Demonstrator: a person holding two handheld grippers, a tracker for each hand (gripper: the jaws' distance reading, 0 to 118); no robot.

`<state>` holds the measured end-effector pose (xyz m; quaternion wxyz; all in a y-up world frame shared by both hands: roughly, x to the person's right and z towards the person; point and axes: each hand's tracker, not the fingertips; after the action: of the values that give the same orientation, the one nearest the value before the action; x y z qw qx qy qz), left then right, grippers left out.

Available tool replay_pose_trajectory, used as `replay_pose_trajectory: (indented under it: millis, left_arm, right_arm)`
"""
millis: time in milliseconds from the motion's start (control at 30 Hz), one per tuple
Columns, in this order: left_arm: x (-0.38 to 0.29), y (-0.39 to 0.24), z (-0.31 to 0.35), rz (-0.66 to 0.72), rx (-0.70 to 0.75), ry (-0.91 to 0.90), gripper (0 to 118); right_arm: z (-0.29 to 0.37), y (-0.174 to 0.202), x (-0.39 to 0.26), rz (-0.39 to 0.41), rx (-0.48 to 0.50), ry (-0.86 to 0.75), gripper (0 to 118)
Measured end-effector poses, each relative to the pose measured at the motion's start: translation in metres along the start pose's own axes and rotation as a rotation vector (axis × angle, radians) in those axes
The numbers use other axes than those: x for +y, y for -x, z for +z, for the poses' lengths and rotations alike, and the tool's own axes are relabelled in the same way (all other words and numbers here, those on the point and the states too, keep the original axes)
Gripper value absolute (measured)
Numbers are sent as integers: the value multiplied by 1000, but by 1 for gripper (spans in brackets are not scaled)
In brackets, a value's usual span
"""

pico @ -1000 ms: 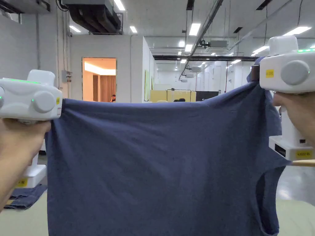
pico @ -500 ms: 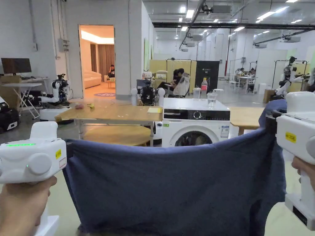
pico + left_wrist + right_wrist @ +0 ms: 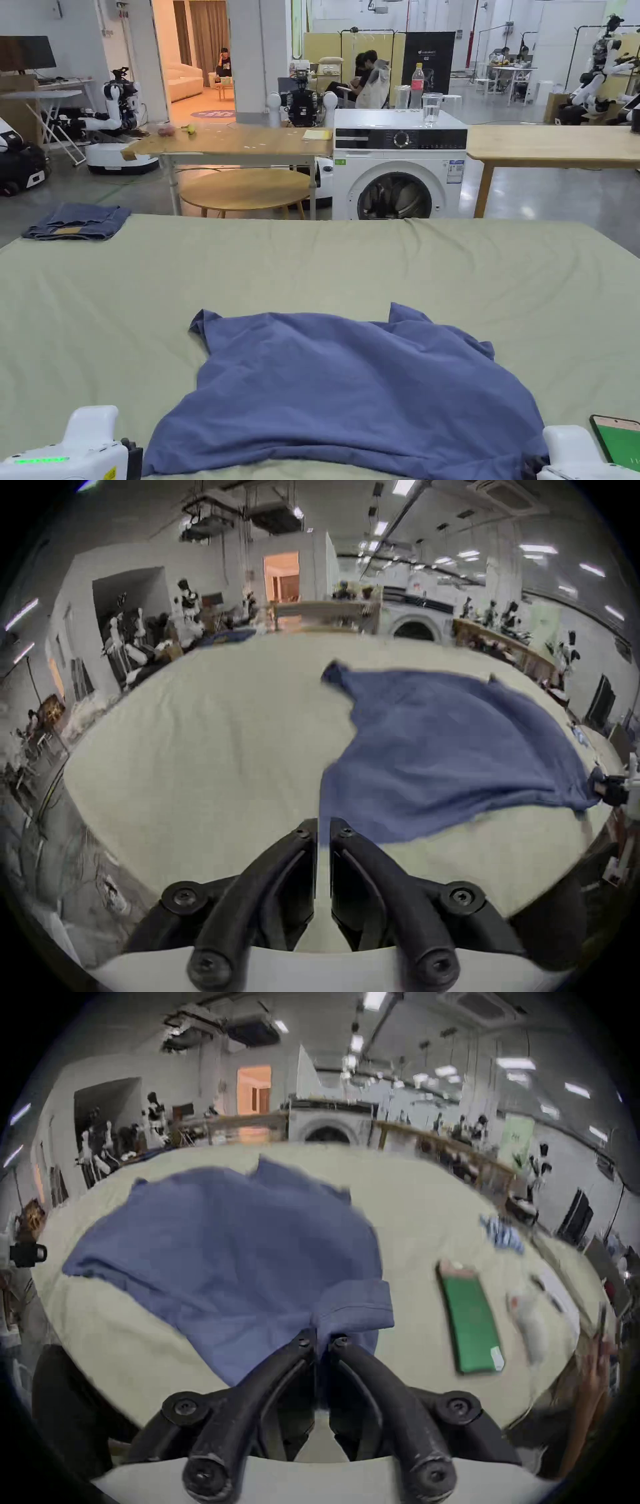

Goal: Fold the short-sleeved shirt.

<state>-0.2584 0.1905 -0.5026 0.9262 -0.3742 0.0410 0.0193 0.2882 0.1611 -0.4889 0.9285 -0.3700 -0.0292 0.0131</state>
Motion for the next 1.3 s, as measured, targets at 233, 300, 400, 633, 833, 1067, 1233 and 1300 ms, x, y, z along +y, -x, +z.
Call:
replay_pose_trajectory:
  millis: [233, 300, 400, 633, 833, 1067, 1233, 1300]
  left_arm:
    - [8, -9, 48, 27, -68, -196, 111]
    - [11, -27, 61, -17, -72, -191, 111]
    - [6, -33, 64, -55, -89, -221, 84]
    - [-10, -21, 34, -31, -94, -153, 0]
    - [-7, -17, -9, -42, -82, -86, 10]
    - [16, -19, -72, -48, -31, 12, 114]
    - [20, -23, -99, -86, -64, 86, 78]
    - [25, -24, -87, -143, -82, 57, 65]
  right_arm:
    - [54, 11, 26, -104, 106, -151, 115]
    - [67, 25, 34, -69, 133, -186, 116]
    - [83, 43, 36, 11, 139, -229, 95]
    - [81, 63, 16, 17, 138, -259, 0]
    - [62, 58, 15, 17, 135, -233, 0]
    - [41, 33, 7, 13, 56, -178, 0]
    - [34, 1, -4, -29, -38, -130, 0]
    - [31, -13, -8, -42, -65, -110, 0]
